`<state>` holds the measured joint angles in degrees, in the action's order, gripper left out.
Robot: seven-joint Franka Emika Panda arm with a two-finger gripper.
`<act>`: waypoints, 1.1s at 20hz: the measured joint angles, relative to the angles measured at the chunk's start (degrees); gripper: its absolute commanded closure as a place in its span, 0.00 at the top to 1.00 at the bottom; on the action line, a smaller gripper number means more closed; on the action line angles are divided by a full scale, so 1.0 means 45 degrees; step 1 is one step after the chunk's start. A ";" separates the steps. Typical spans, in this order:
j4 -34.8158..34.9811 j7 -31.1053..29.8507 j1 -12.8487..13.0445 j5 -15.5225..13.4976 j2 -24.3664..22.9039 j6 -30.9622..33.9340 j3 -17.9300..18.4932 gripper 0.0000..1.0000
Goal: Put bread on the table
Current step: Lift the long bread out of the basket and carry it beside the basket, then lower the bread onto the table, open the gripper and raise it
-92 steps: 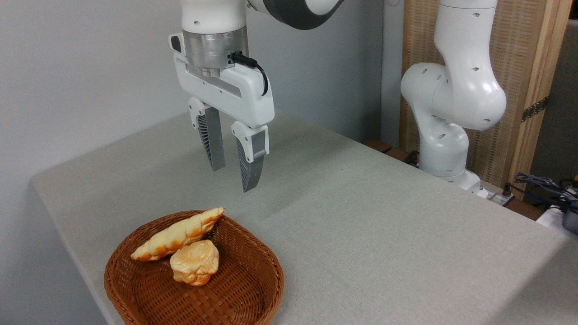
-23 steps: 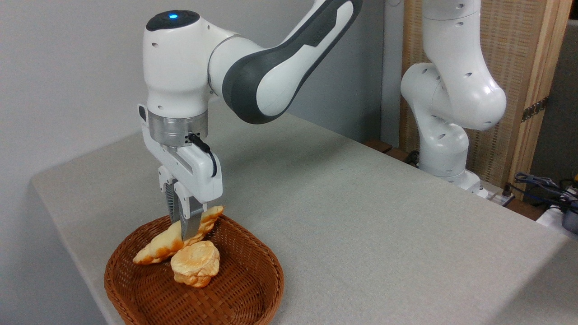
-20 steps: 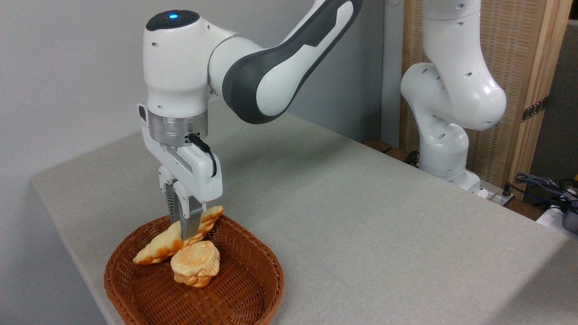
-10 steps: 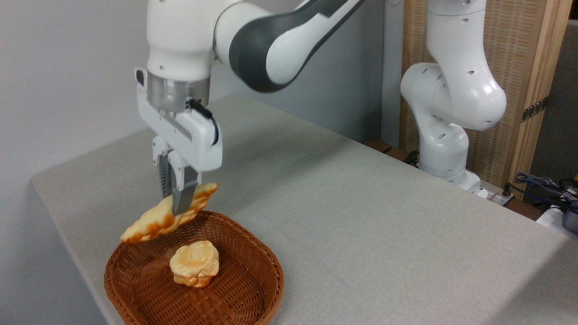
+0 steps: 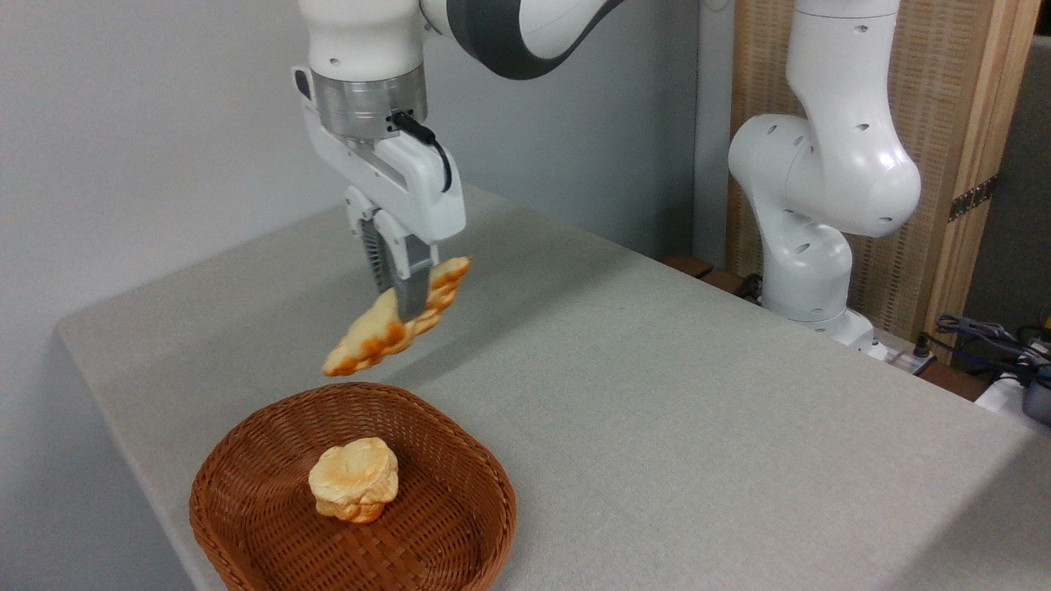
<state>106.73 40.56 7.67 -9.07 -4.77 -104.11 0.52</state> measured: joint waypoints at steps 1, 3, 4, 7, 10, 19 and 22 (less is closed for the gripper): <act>0.0012 0.0125 0.0002 0.0000 -0.0022 0.0281 -0.0001 0.39; 0.0057 0.0657 0.0003 -0.0001 -0.0028 0.1047 -0.0002 0.64; 0.0117 0.0872 0.0009 -0.0004 -0.0026 0.1298 -0.0003 0.70; 0.0354 0.1082 0.0019 -0.0004 -0.0007 0.1481 -0.0010 0.95; 0.0519 0.1164 0.0036 -0.0004 0.0039 0.1481 -0.0034 1.00; 0.0584 0.1178 0.0044 -0.0004 0.0096 0.1480 -0.0053 1.00; 0.0584 0.1178 0.0044 -0.0004 0.0096 0.1474 -0.0053 1.00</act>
<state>109.36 45.86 7.87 -9.09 -4.34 -97.48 0.28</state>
